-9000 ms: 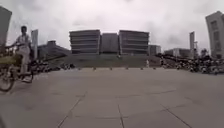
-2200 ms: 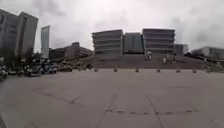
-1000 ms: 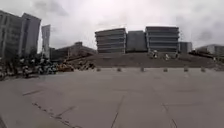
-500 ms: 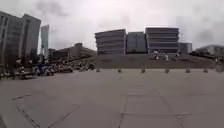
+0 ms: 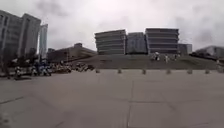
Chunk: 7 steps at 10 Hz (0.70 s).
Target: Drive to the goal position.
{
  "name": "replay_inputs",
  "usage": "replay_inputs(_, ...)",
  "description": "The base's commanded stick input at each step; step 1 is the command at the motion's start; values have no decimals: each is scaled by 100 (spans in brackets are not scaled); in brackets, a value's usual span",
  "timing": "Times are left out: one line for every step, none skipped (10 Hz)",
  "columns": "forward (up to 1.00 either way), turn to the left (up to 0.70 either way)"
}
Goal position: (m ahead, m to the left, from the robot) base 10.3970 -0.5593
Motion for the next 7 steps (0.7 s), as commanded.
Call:
replay_inputs(60,0)
replay_inputs(60,0)
replay_inputs(60,0)
replay_inputs(60,0)
replay_inputs(60,0)
replay_inputs(60,0)
replay_inputs(60,0)
